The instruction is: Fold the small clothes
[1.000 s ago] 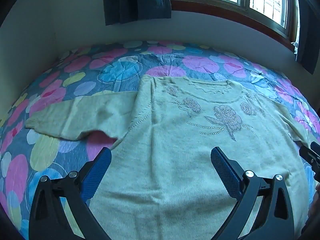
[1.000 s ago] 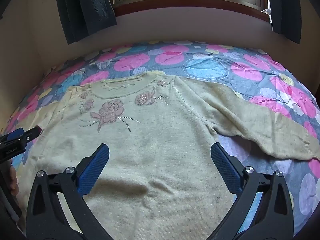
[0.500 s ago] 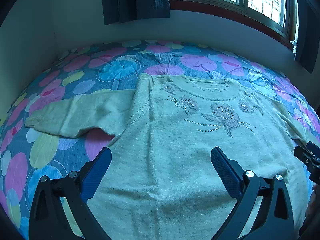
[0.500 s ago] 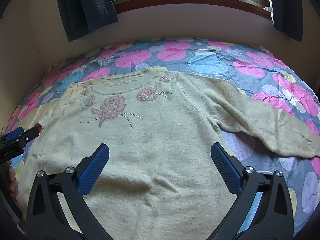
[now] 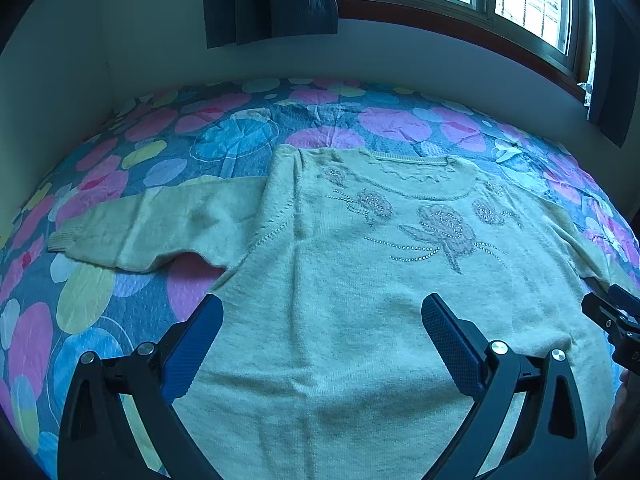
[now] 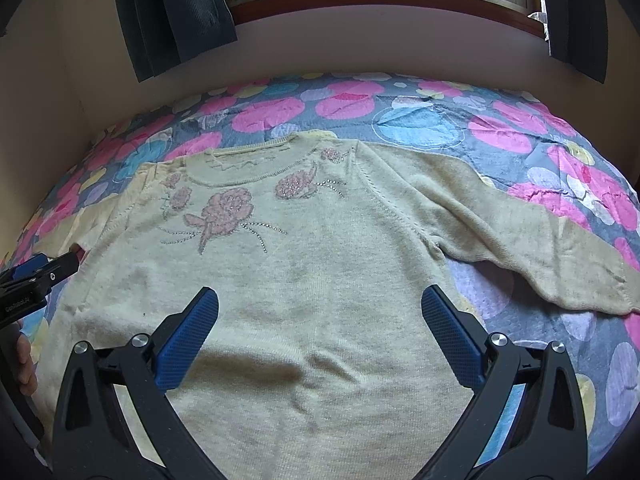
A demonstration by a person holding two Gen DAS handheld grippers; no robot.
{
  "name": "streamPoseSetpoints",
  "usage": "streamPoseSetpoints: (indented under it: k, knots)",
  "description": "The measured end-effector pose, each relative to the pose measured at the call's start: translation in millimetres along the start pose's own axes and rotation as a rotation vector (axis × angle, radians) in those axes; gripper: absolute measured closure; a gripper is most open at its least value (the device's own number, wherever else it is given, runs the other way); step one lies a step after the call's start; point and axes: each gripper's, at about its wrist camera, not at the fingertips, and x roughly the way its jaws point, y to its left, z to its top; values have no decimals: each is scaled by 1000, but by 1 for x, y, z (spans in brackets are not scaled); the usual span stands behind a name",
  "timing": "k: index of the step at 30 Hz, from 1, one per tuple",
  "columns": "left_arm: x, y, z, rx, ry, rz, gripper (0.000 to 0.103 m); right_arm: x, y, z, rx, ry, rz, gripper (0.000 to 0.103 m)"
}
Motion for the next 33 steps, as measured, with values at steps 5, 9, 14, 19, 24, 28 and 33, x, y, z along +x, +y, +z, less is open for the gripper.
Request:
streamPoseSetpoints:
  k: [5, 9, 14, 19, 24, 28, 33]
  knots:
    - [0, -1, -1, -1, 1, -1, 4, 1, 0, 0, 0, 4, 2, 2]
    - [0, -1, -1, -2, 1, 1, 4, 1, 0, -1, 0, 4, 2, 2]
    - [0, 0, -1, -1, 2, -1, 4, 2, 0, -1, 0, 4, 2, 2]
    - [1, -1, -2, 0, 3, -3, 4, 3, 1, -2, 0, 6, 4, 2]
    - [1, -1, -2, 0, 3, -3, 4, 6, 2, -6, -2, 11, 6, 2]
    - [1, -1, -3, -2, 2, -3, 4, 6, 3, -6, -4, 16, 8, 2]
    - [2, -1, -3, -4, 3, 8, 4, 6, 3, -5, -3, 16, 9, 2]
